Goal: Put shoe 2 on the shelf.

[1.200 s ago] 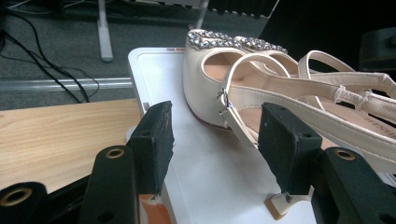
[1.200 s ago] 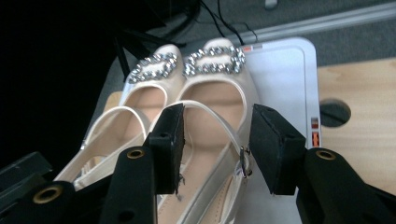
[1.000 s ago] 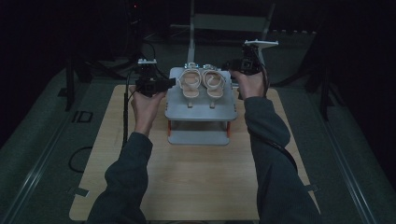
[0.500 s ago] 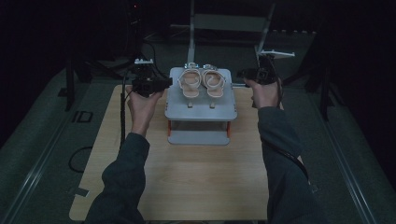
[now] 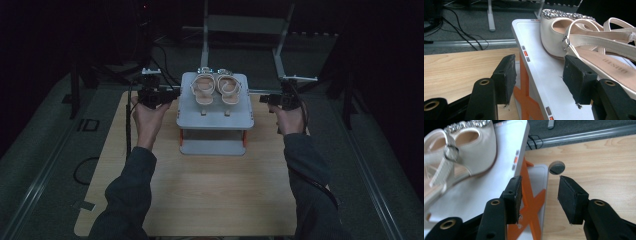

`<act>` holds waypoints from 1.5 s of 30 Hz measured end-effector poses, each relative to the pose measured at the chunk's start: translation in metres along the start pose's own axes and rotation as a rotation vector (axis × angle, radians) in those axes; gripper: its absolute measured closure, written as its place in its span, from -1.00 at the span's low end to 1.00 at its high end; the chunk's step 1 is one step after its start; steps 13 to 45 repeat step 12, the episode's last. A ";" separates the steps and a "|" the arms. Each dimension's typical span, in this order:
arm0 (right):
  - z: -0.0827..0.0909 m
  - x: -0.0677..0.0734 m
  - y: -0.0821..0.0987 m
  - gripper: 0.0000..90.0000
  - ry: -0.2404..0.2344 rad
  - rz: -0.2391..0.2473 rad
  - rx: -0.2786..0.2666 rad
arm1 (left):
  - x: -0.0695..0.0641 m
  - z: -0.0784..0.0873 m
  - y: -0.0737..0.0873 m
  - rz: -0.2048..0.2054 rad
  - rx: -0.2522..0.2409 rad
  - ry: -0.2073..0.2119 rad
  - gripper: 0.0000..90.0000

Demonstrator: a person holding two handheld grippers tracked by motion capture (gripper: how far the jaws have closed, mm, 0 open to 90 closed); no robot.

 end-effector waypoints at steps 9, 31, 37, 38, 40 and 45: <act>0.000 -0.014 0.023 0.18 -0.010 0.005 0.015 | -0.006 0.007 0.000 -0.023 -0.013 0.007 -0.01; -0.001 -0.019 0.030 0.17 -0.012 0.005 0.027 | -0.008 0.008 0.002 -0.035 -0.012 0.002 -0.02; -0.001 -0.019 0.030 0.17 -0.012 0.005 0.027 | -0.008 0.008 0.002 -0.035 -0.012 0.002 -0.02; -0.001 -0.019 0.030 0.17 -0.012 0.005 0.027 | -0.008 0.008 0.002 -0.035 -0.012 0.002 -0.02; -0.001 -0.019 0.030 0.17 -0.012 0.005 0.027 | -0.008 0.008 0.002 -0.035 -0.012 0.002 -0.02; -0.001 -0.019 0.030 0.17 -0.012 0.005 0.027 | -0.008 0.008 0.002 -0.035 -0.012 0.002 -0.02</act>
Point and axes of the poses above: each handheld gripper's, and its own axes: z roughly backward along the jaws, y roughly out of its underside, x roughly to its left, the point moved 6 cm from there along -z, roughly forward along the jaws, and after that the axes turned 6 degrees about z, right-handed, at the moved point
